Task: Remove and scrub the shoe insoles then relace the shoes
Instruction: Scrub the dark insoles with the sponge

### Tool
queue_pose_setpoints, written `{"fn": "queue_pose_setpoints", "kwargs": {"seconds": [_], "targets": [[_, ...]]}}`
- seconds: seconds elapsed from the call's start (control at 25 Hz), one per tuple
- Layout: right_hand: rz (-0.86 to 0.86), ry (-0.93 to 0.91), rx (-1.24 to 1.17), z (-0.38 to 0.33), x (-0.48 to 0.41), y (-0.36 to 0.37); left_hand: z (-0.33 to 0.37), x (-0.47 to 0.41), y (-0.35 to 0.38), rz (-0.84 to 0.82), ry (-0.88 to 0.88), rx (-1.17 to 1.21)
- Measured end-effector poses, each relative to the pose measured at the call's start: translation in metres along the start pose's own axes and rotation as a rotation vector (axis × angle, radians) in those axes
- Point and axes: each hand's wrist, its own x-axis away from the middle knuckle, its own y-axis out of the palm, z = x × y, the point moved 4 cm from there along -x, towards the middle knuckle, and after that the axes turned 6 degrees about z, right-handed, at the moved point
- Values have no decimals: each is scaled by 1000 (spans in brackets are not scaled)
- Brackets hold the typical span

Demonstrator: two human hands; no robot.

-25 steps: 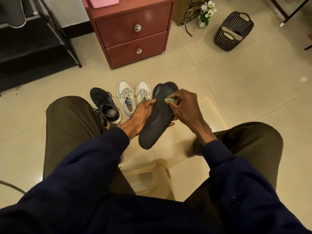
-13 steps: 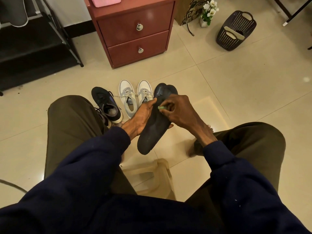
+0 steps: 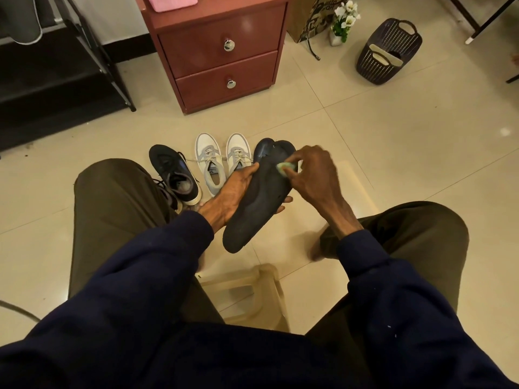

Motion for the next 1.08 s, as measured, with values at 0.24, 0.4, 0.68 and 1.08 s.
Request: {"fn": "queue_pose_setpoints", "kwargs": {"seconds": [0.24,0.4,0.68,1.08], "targets": [[-112,28,-105,3,-2,-2,1,0,1,28,-6,40],[43,94,65,14,-3,-11,1,1,2,26,-15,28],[-38,63,-90,9,-5,-5,2,4,1,3,-38,17],[6,69,46,14,-5,-10,1,3,-2,104,-37,16]]}}
